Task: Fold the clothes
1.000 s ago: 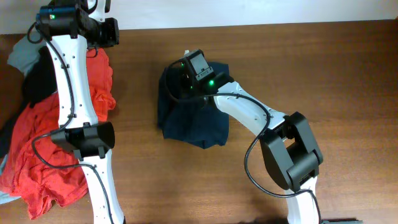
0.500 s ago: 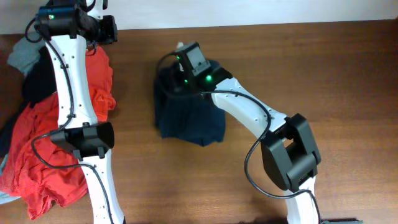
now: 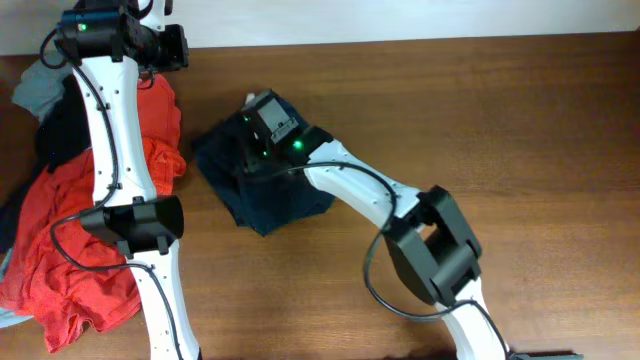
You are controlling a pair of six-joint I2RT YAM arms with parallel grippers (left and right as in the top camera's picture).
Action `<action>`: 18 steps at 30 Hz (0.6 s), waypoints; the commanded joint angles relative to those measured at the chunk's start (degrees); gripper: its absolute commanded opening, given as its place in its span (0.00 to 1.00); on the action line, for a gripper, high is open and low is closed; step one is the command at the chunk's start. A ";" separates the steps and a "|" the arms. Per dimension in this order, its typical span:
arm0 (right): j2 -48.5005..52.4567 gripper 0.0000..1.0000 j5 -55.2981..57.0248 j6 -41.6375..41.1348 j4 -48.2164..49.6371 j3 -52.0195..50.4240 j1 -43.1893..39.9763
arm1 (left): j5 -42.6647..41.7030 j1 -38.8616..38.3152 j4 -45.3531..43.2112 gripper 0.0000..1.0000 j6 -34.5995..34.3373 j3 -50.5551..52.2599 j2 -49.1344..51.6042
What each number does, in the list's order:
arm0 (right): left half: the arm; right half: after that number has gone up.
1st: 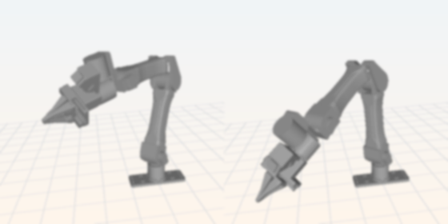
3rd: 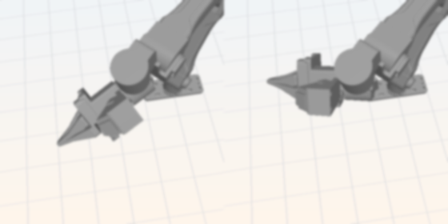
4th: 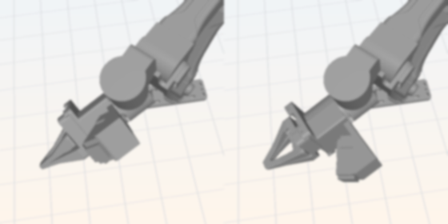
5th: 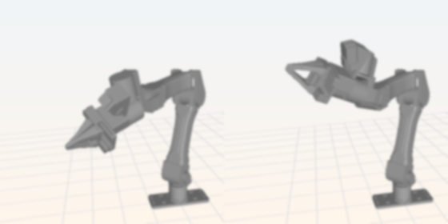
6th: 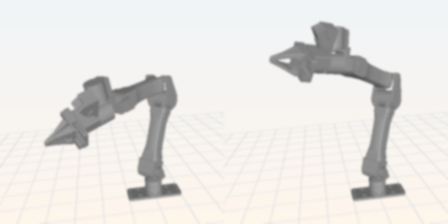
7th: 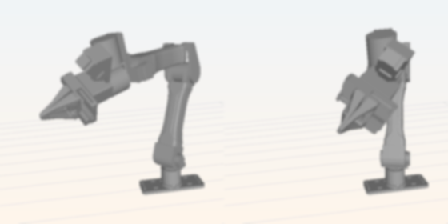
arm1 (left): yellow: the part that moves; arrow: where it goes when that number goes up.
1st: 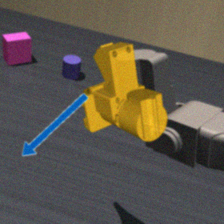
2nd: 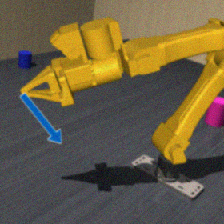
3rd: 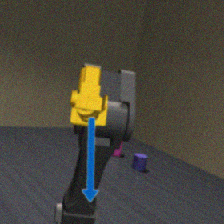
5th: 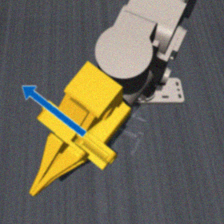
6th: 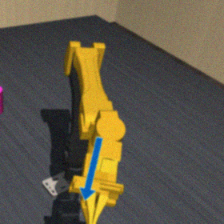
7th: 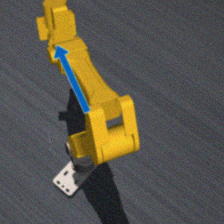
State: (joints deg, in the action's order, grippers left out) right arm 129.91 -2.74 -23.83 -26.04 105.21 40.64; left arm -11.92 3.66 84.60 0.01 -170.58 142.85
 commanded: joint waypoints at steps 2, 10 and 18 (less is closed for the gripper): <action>-1.18 0.72 -2.71 -0.20 -0.44 0.87 -0.26 | 0.39 0.26 -0.57 0.08 0.85 -1.44 -0.15; -10.62 0.82 -3.28 -0.26 -1.70 0.87 -2.38 | 0.24 0.13 -0.28 0.08 0.85 -1.44 -0.15; -12.96 0.87 -5.90 -0.57 -11.39 0.87 -9.49 | 0.20 -1.92 4.17 0.07 0.90 -1.03 -0.13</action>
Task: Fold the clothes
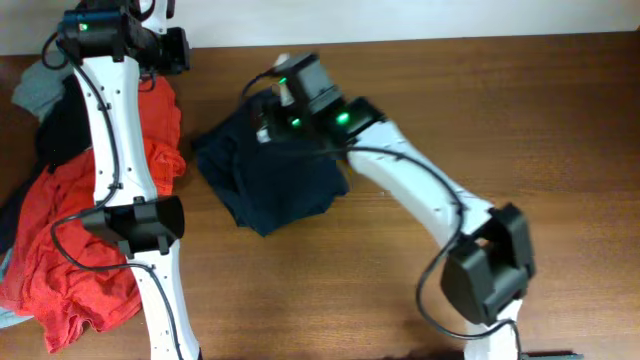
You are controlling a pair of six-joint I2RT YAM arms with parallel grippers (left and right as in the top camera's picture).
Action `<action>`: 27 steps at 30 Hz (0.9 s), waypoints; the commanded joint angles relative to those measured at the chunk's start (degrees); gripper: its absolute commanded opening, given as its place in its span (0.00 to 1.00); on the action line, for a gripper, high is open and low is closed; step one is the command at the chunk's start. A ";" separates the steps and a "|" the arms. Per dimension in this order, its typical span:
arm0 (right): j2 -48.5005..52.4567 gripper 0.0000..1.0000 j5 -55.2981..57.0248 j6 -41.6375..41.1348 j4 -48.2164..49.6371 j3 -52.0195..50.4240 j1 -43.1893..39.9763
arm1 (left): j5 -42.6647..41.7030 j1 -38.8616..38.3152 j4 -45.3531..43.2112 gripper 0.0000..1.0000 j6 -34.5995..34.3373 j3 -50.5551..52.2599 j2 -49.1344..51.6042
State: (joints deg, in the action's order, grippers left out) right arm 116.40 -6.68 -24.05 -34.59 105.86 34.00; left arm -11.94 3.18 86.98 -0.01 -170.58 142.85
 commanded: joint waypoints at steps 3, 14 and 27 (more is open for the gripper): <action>0.76 0.89 -4.42 -0.13 -6.45 0.22 -6.27 | 0.22 -2.75 5.84 0.04 1.62 -0.50 -0.13; 4.02 0.96 -27.41 21.20 -12.26 0.17 -21.62 | -7.45 -6.36 9.68 0.01 -0.02 5.99 -0.13; 9.35 0.91 -36.59 23.47 -14.19 0.17 -20.15 | -9.92 -12.09 2.08 0.00 0.02 20.68 -0.11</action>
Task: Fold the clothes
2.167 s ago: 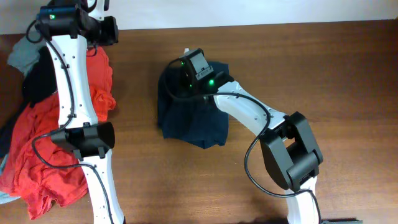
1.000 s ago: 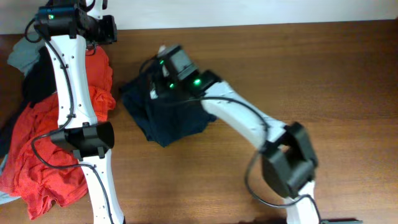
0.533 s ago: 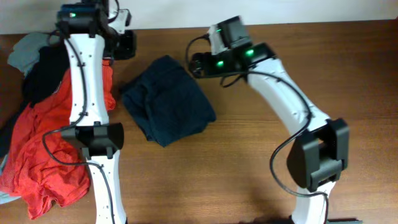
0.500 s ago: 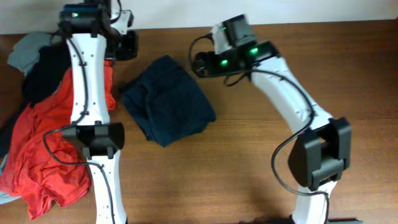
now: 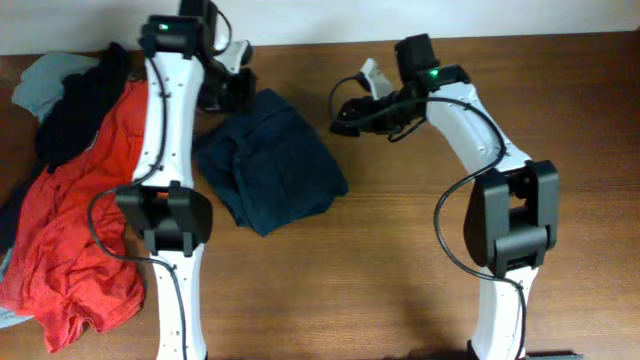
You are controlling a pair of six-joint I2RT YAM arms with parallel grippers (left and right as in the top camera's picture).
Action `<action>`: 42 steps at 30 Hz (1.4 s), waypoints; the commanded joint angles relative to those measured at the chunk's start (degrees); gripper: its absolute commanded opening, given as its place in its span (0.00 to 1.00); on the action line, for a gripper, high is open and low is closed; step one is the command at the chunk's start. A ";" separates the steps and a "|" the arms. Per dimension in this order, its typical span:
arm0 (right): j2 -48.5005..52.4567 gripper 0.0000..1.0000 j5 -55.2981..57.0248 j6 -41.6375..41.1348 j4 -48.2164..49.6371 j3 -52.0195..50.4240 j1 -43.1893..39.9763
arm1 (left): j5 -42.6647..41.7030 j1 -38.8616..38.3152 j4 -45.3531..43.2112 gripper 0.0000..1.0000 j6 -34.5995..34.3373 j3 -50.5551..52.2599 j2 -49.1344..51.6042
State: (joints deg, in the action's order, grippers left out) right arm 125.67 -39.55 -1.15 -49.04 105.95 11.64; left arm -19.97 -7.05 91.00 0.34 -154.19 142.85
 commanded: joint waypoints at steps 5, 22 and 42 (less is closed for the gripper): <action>0.04 0.33 -12.68 0.22 0.63 0.11 2.49 | -1.75 -2.67 -8.15 0.00 -1.38 13.68 -0.11; 1.46 0.04 -7.65 -22.01 10.51 -0.04 7.23 | -1.70 1.64 -15.47 0.00 -11.26 20.17 -0.11; 11.91 0.04 0.68 -33.44 19.02 -0.35 13.05 | -1.70 1.97 -15.61 0.01 -11.69 20.24 -0.11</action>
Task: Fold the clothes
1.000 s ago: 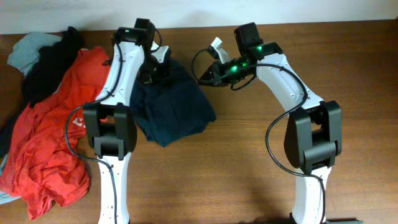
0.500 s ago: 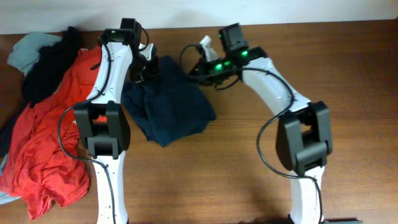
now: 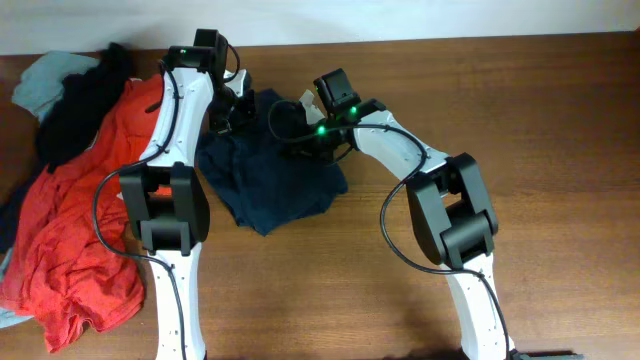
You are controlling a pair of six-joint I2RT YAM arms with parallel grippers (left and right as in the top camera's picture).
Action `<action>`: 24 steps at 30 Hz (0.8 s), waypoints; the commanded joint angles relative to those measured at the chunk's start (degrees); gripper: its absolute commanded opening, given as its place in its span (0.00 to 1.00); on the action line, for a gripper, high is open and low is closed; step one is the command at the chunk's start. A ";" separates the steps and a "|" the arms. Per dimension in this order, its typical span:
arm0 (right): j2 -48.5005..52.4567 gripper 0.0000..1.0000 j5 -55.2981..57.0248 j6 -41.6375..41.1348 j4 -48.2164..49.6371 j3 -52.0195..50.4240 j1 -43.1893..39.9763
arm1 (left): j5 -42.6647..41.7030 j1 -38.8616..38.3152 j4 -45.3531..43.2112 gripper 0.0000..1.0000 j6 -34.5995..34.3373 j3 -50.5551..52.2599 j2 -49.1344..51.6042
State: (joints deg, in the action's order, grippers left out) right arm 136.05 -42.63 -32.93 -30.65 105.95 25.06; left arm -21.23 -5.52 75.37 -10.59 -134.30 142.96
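Observation:
A dark navy garment (image 3: 268,175) lies folded into a rough square on the brown table, left of centre. My left gripper (image 3: 232,108) is down at its far left corner. My right gripper (image 3: 292,128) sits over its far edge, a little right of the left one. Both sets of fingers are dark against the dark cloth, so the overhead view does not show whether they are open or shut. A fold of the cloth rises between the two grippers.
A pile of clothes fills the table's left end: a large red garment (image 3: 70,240), a black one (image 3: 75,115) and a pale grey-blue one (image 3: 45,78). The left arm's white links cross the red garment's right edge. Bare wood (image 3: 520,150) lies to the right.
My right gripper was over bare table to the right of the navy garment; now it is at the garment's far edge. My left gripper stays at the far left corner, slightly nearer the cloth.
First my right gripper was on the navy garment's far part while the left arm hung over the clothes pile. Then the right gripper stood at the far edge. Later the left gripper was at the garment's corner and the right off to the side. Now both are at the far edge.

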 commanded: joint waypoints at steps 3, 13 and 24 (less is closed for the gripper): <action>2.27 0.04 3.80 -2.10 0.94 -0.42 -0.37 | -0.39 0.46 -0.92 0.01 -0.74 1.18 -0.22; 4.22 0.04 3.93 -3.39 1.62 -0.42 -1.01 | 4.33 2.29 -5.62 0.01 -2.25 11.89 -0.22; 4.22 0.04 3.89 -3.37 2.05 -0.42 -3.96 | 4.31 11.41 -5.09 0.01 -1.64 14.27 -0.22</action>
State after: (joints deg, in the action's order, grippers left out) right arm 138.21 -42.30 -36.01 -28.21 105.95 23.40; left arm -23.57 1.98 70.08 -11.90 -121.47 142.82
